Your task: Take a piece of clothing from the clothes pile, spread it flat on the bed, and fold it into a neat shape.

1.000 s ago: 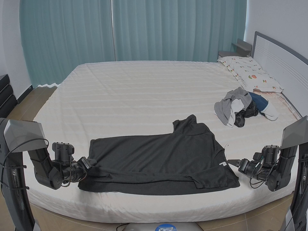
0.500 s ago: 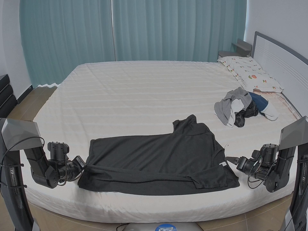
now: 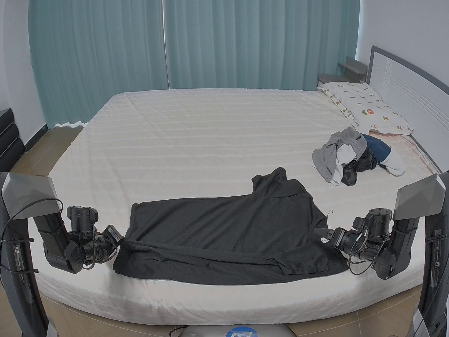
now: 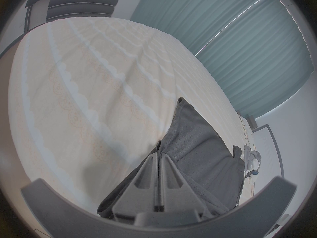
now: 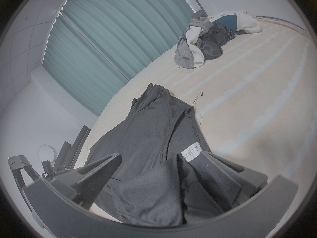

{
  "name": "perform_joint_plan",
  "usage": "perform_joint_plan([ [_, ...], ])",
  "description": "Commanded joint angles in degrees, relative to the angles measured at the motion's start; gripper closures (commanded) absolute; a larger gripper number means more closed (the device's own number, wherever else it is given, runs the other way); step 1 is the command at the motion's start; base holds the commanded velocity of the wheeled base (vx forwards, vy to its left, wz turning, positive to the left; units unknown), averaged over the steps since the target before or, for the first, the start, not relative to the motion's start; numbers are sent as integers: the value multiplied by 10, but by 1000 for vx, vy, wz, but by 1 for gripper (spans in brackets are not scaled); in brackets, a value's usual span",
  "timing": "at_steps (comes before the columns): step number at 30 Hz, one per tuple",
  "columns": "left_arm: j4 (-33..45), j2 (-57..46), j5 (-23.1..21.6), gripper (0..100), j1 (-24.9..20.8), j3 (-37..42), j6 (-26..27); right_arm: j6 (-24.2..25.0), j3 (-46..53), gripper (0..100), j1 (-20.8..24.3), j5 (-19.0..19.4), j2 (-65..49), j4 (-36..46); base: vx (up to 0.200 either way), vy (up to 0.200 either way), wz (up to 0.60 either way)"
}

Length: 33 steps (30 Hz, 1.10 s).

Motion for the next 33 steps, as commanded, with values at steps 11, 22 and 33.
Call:
perform_joint_plan([
  [11,-1,1,1,100,0,1,1,-6,-46,0,30,8,34,35,0,0,0],
  [22,-1,1,1,100,-1,1,1,-7,-48,100,30,7,36,48,0,0,0],
  [33,-2,2,1,100,-1,1,2,1,-45,100,2,12,36,18,0,0,0],
])
